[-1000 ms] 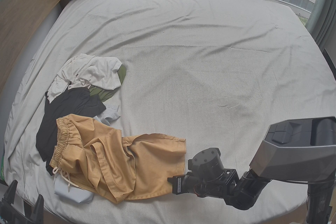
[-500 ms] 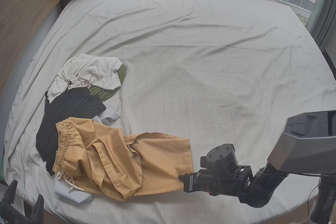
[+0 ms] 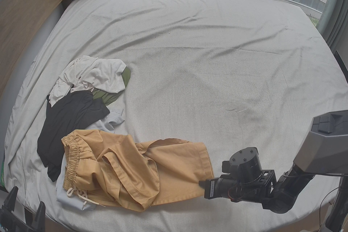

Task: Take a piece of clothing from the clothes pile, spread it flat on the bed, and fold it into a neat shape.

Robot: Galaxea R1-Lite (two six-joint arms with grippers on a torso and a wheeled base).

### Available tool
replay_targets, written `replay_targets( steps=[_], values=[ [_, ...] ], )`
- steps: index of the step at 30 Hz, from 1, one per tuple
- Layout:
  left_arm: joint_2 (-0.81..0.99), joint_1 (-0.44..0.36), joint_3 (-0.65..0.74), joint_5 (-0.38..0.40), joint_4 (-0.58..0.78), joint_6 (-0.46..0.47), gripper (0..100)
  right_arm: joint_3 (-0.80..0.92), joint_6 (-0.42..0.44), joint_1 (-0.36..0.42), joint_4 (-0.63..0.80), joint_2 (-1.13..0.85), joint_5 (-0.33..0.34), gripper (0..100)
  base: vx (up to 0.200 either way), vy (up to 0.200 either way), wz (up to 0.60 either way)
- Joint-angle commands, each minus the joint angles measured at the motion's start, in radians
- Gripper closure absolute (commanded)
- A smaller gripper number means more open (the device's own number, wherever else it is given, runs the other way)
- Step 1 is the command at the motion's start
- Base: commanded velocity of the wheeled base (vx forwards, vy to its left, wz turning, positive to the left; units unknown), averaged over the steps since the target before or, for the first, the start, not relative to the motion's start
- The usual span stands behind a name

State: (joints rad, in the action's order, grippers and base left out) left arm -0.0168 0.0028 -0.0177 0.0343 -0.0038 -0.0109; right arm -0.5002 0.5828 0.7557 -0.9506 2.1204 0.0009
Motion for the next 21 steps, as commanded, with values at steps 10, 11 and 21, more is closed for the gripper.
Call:
replay_targets(
  steps=[10, 11, 21],
  values=[
    [0.015, 0.0, 0.018, 0.001, -0.001, 0.0, 0, 0.12, 0.0, -0.044, 0.0, -0.1, -0.01, 100, 0.0, 0.0, 0.0],
    [0.015, 0.0, 0.018, -0.001, -0.001, 0.0, 0, 0.126, -0.001, -0.047, 0.0, -0.103, -0.015, 100, 0.0, 0.0, 0.0],
    [0.015, 0.0, 0.018, 0.001, -0.001, 0.0, 0, 0.209, -0.024, -0.107, -0.04, -0.134, -0.022, 100, 0.0, 0.0, 0.0]
  ],
)
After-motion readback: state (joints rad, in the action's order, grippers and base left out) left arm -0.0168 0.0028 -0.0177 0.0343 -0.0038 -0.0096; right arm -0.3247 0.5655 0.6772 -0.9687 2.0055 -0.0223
